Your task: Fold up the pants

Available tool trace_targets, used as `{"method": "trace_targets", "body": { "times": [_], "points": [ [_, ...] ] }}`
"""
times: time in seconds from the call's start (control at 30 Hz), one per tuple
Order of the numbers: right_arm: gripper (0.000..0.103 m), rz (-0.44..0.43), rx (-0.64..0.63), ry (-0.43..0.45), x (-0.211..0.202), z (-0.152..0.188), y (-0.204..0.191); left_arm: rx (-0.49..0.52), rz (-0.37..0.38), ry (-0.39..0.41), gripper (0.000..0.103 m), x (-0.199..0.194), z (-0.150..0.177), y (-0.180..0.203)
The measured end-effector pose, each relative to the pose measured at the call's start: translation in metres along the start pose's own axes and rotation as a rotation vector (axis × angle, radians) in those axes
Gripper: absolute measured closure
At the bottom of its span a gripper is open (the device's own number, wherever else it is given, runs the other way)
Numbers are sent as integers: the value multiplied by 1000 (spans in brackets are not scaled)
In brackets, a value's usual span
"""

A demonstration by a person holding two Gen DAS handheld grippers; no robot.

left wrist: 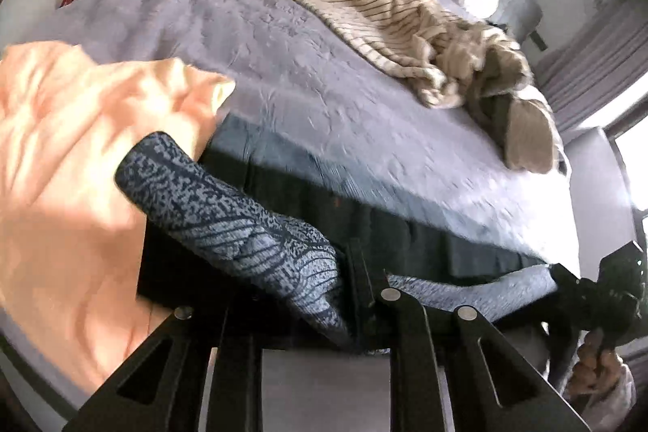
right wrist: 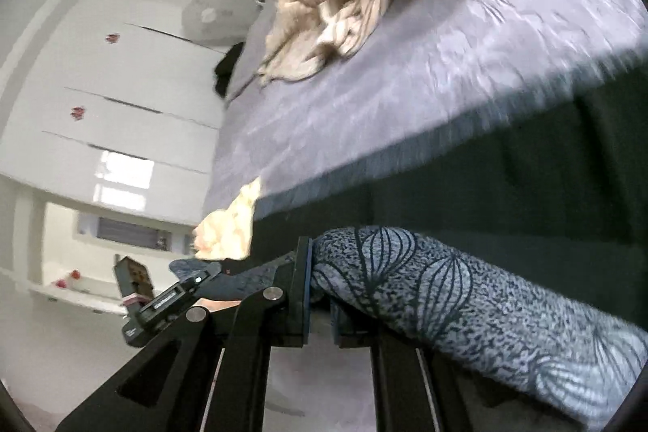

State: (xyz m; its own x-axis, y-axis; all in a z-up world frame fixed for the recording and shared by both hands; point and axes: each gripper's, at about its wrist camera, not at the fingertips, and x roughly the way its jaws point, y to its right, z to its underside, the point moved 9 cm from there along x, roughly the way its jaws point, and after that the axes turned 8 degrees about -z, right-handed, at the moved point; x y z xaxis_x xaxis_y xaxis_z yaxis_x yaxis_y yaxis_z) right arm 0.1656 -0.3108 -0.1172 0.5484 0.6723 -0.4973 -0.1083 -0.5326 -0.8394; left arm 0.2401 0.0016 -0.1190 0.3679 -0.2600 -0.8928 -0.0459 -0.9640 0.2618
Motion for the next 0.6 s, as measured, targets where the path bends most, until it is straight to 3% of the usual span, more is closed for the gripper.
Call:
{"method": "trace_targets", "body": {
  "times": [0.03, 0.07, 0.1, 0.23, 0.33, 0.37, 0.4, 0.47, 0.6],
  "points": [
    [95, 11, 7, -3, 7, -10, 5, -1, -29, 0, 64, 16, -11, -4],
    [94, 29, 16, -6, 16, -20, 14, -3, -56, 10, 45, 27, -19, -8],
    [91, 58, 26, -14, 30, -33, 27, -5, -81, 23, 34, 36, -26, -11],
    [86, 151, 82, -60, 75, -46, 76, -10, -176, -27, 33, 88, -42, -33],
    [77, 200, 114, -72, 102, -47, 100, 57, -231, -22, 33, 96, -40, -35],
    [64, 186, 133, -51, 103, -46, 100, 83, -244, -21, 33, 94, -39, -32],
    [45, 159, 142, -37, 101, -47, 95, 121, -264, -23, 33, 90, -38, -28],
    [22, 142, 139, -33, 95, -45, 82, 172, -264, -31, 33, 81, -34, -17],
    [22, 122, 106, -4, 35, -22, 51, 291, -169, -37, 33, 58, -15, 31]
  ]
}}
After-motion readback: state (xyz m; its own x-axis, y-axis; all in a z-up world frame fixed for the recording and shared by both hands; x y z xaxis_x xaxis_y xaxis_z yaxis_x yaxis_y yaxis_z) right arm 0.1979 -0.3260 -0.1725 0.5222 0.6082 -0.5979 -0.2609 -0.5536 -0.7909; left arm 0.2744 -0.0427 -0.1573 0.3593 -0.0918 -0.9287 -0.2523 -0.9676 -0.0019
